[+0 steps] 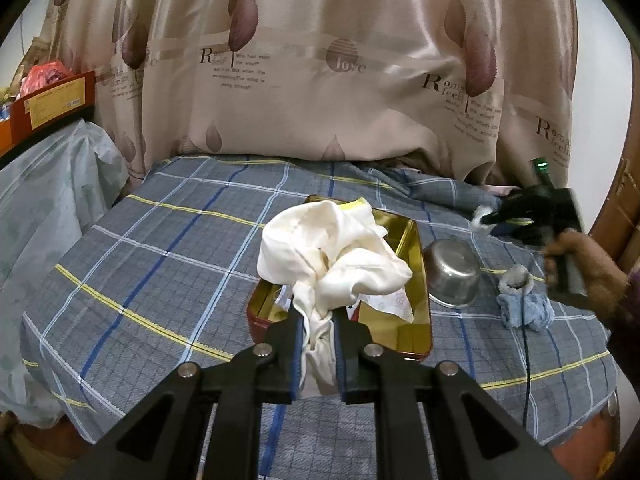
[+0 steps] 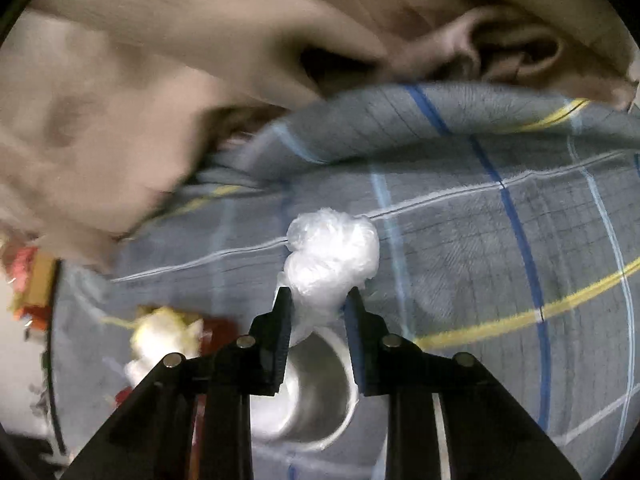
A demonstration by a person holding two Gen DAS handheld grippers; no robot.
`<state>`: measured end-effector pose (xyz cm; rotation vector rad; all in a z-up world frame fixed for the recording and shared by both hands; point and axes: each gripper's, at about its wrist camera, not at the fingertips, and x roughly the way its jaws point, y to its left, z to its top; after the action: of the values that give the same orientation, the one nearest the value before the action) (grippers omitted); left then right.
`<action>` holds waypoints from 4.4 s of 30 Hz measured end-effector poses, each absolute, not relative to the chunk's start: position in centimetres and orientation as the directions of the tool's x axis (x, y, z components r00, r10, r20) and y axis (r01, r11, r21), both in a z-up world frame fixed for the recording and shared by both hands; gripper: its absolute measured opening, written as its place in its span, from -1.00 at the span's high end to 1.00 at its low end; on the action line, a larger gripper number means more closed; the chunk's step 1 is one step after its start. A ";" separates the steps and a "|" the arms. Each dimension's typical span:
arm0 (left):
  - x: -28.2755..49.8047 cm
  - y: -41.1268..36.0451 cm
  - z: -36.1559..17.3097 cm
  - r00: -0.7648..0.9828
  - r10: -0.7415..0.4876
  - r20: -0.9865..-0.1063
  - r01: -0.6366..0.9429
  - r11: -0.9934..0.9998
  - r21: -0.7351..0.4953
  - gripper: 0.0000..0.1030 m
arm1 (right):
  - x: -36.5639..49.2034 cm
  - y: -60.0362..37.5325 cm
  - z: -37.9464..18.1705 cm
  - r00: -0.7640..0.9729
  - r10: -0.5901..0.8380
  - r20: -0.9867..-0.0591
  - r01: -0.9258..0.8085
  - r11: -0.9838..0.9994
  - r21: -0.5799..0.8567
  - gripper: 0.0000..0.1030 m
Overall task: Organize soft objects
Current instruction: 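Lower the cream cloth into the tray while the right gripper grasps the crinkled white ball, then open the left gripper over the tray while the right gripper carries the white ball toward it, then lower the crinkled white ball into the gold tray and open the right gripper, then reach the left gripper to the white fuzzy sock and grasp it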
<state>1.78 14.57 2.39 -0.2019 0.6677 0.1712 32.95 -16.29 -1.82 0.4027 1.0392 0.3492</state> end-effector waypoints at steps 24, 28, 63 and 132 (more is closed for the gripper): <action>18.3 10.0 1.0 0.686 -0.084 -0.723 0.120 0.993 -0.001 0.63 | 12.7 -22.2 -0.5 0.502 0.632 -0.590 -0.304 0.768 0.564 0.54; 22.2 9.8 -1.3 0.640 -0.058 -0.766 0.138 0.990 0.040 0.62 | 12.9 -22.7 -1.2 0.498 0.630 -0.595 -0.301 0.770 0.563 0.54; 3.5 14.1 4.1 0.716 0.215 -0.664 -0.285 0.958 0.003 -0.20 | 16.0 -6.9 1.2 0.316 0.731 -0.605 -0.578 0.654 0.488 0.53; 1.9 7.8 -4.0 0.592 0.199 -0.781 -0.128 0.980 0.153 -0.20 | 17.9 -35.4 -8.3 0.698 -0.100 -0.709 0.135 0.991 -0.007 -0.40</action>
<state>1.89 7.81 -4.01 0.0841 0.9184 0.1905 17.89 -35.42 -8.27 0.0470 0.7872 -0.1314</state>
